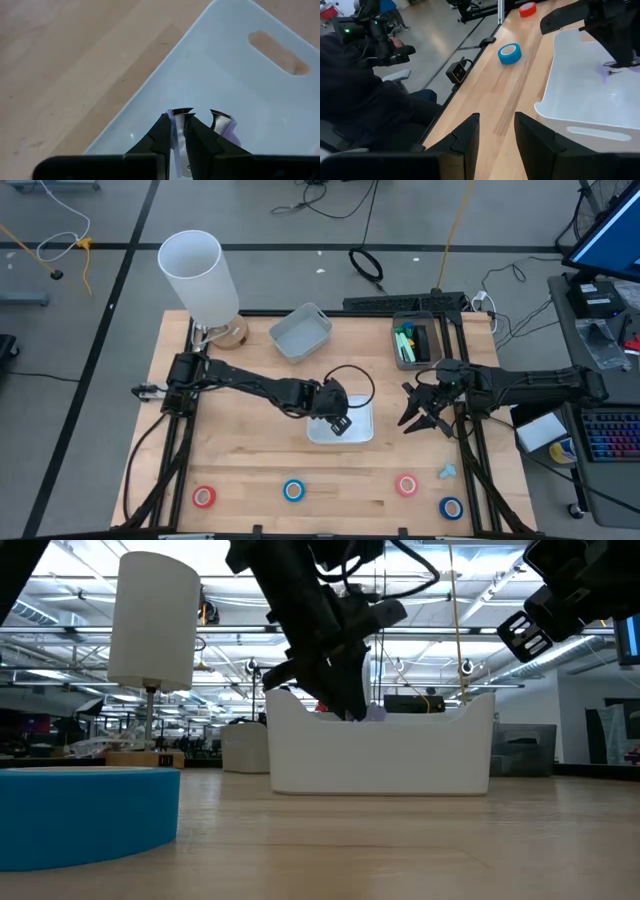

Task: Pick and place Stapler, Stapler remover, tape
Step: Put the purple staple remover into the white bin, then put the gray staple remover into the white bin

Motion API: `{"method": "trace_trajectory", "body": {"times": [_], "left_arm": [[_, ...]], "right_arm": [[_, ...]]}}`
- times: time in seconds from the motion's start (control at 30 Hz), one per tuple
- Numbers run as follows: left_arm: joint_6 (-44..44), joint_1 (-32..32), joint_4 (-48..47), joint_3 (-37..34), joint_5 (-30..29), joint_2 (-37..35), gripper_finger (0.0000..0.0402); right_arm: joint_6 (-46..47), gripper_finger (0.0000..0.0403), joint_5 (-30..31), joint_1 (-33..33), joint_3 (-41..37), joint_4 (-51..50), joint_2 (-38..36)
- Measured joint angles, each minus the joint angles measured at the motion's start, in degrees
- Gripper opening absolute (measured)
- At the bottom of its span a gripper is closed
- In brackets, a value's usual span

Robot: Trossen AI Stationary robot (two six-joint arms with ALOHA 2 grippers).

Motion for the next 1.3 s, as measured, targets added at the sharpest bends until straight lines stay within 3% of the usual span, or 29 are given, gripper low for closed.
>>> {"method": "trace_trajectory", "body": {"times": [0.83, 1.3], "left_arm": [[1.1, -1.5, 0.6, 0.0, 2.1, 2.3, 0.0043], [2.6, -1.4, 2.7, -0.1, 3.0, 0.7, 0.0194]], "right_arm": [[1.2, 0.0114, 0.0, 0.0, 0.0, -0.4, 0.0], [-0.5, 0.0114, -0.1, 0.1, 0.0, 3.0, 0.0]]}}
